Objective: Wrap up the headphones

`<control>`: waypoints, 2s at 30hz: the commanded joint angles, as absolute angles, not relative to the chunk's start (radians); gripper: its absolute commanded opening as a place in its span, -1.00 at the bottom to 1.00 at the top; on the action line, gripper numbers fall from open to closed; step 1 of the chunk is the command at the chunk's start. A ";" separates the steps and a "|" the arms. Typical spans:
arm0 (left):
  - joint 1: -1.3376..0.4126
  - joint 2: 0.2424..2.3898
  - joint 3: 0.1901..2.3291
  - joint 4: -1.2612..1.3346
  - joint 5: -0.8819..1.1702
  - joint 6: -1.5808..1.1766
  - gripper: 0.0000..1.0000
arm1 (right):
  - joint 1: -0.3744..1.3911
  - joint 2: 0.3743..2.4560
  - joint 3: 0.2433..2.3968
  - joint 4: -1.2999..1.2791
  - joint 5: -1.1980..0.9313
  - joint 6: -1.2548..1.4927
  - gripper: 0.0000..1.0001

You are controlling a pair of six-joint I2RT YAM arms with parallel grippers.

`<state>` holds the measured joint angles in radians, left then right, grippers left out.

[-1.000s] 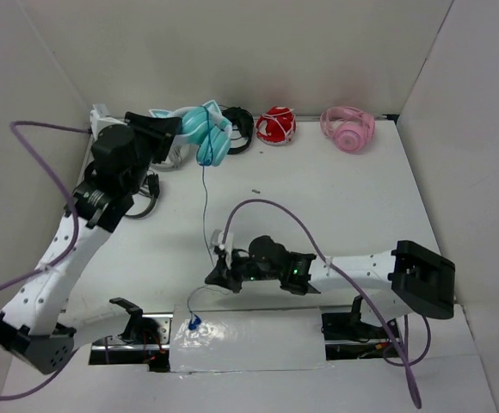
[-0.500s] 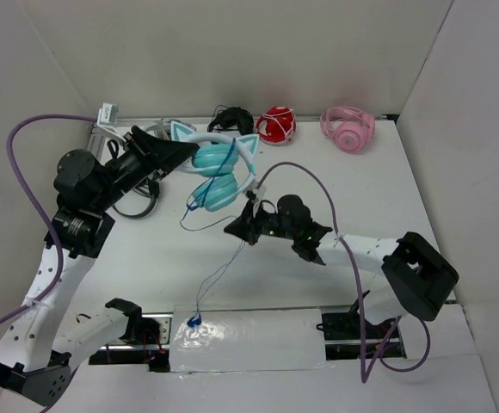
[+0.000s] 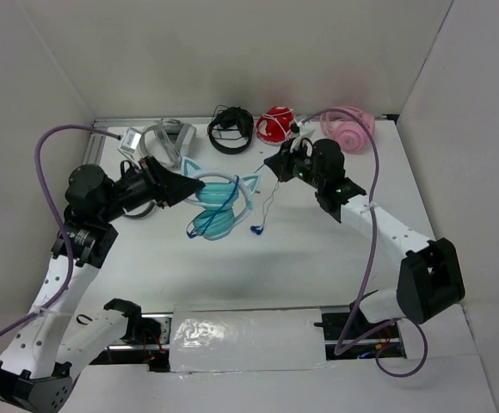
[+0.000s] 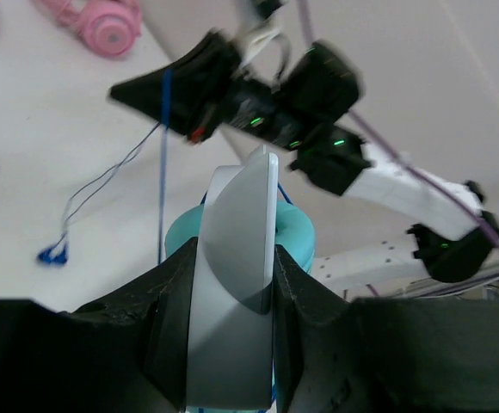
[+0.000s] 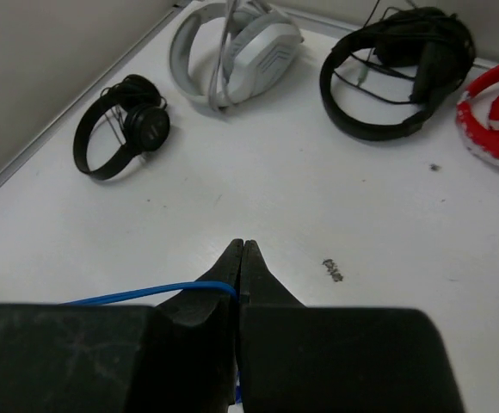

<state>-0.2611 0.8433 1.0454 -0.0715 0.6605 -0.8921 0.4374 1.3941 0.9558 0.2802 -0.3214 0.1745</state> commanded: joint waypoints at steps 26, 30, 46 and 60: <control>-0.255 0.983 0.956 -0.041 0.169 -0.816 -1.00 | 0.661 1.262 1.400 -0.359 -0.279 0.213 -0.94; -0.264 0.976 0.917 0.033 0.065 -0.899 -1.00 | 0.676 1.287 1.375 -0.315 -0.484 0.273 -0.85; -0.353 1.089 1.017 0.130 -0.172 -1.193 -1.00 | 0.830 1.473 1.376 -0.058 -0.985 0.361 -0.55; -0.379 1.016 1.164 0.161 -0.060 -1.166 -1.00 | 0.943 1.260 1.013 0.155 -0.383 0.207 -0.18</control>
<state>-0.3752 1.0760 1.0763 0.0261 -0.1158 -1.1545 0.9264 1.3853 1.0718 0.0124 -0.5926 0.2630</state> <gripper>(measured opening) 0.446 0.393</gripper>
